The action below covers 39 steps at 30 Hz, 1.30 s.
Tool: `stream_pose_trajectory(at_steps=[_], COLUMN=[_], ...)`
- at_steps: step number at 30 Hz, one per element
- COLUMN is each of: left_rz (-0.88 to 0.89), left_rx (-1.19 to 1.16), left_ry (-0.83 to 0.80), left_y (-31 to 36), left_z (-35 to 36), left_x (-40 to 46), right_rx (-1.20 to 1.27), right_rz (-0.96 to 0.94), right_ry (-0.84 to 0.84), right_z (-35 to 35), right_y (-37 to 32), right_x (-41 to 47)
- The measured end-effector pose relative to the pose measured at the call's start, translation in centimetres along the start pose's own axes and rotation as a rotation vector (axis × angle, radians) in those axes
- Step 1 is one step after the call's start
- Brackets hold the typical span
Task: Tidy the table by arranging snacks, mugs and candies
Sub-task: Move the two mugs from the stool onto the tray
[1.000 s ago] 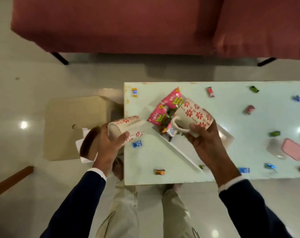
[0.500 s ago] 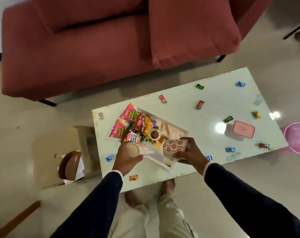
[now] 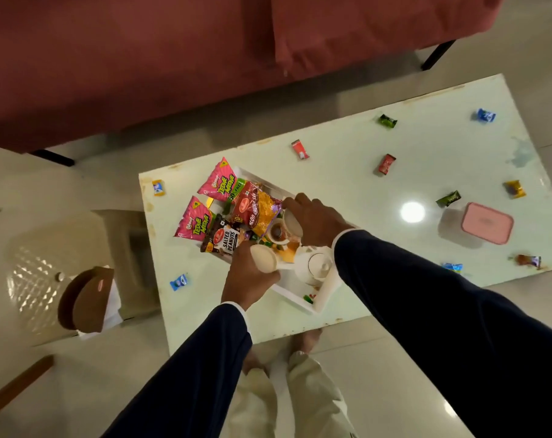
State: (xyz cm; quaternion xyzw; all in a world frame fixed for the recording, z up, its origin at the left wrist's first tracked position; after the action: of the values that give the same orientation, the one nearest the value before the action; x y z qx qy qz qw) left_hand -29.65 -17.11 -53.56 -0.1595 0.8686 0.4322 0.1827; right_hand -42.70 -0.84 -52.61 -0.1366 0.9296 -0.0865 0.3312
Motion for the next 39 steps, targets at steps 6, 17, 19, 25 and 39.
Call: stream_pose_trajectory(at_steps=[6, 17, 19, 25, 39], left_rz=[-0.017, -0.047, -0.045, -0.039, 0.12], left_rx=[0.028, 0.017, 0.025, 0.043, 0.249], left_ry=[0.021, 0.072, 0.063, 0.039, 0.082], left_y=[-0.9, -1.8, -1.9, -1.9, -1.5], left_z=[0.9, 0.5, 0.7, 1.1, -1.5], left_x=[0.9, 2.1, 2.1, 2.0, 0.9], right_rx=[-0.221, -0.255, -0.267, -0.345, -0.283], right_rz=[-0.112, -0.172, -0.15, -0.142, -0.234], right_ry=[0.033, 0.043, 0.032, 0.031, 0.159], right_z=[0.3, 0.1, 0.1, 1.0, -0.2], right_y=[-2.4, -3.1, -2.9, -2.7, -5.4], right_x=[2.6, 4.4, 4.3, 3.7, 2.8])
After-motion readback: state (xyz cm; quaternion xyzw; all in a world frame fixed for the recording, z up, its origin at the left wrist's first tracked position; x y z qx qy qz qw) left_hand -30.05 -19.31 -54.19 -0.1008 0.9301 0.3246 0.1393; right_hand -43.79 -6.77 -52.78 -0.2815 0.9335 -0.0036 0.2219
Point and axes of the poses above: each hand's wrist, its own x-axis towards the middle knuckle, its own z-axis out of the palm, y = z × x, the point moved 4 cm from there along x, towards the middle knuckle, and after that the axes turned 14 degrees about z, right-handed, at the moved point
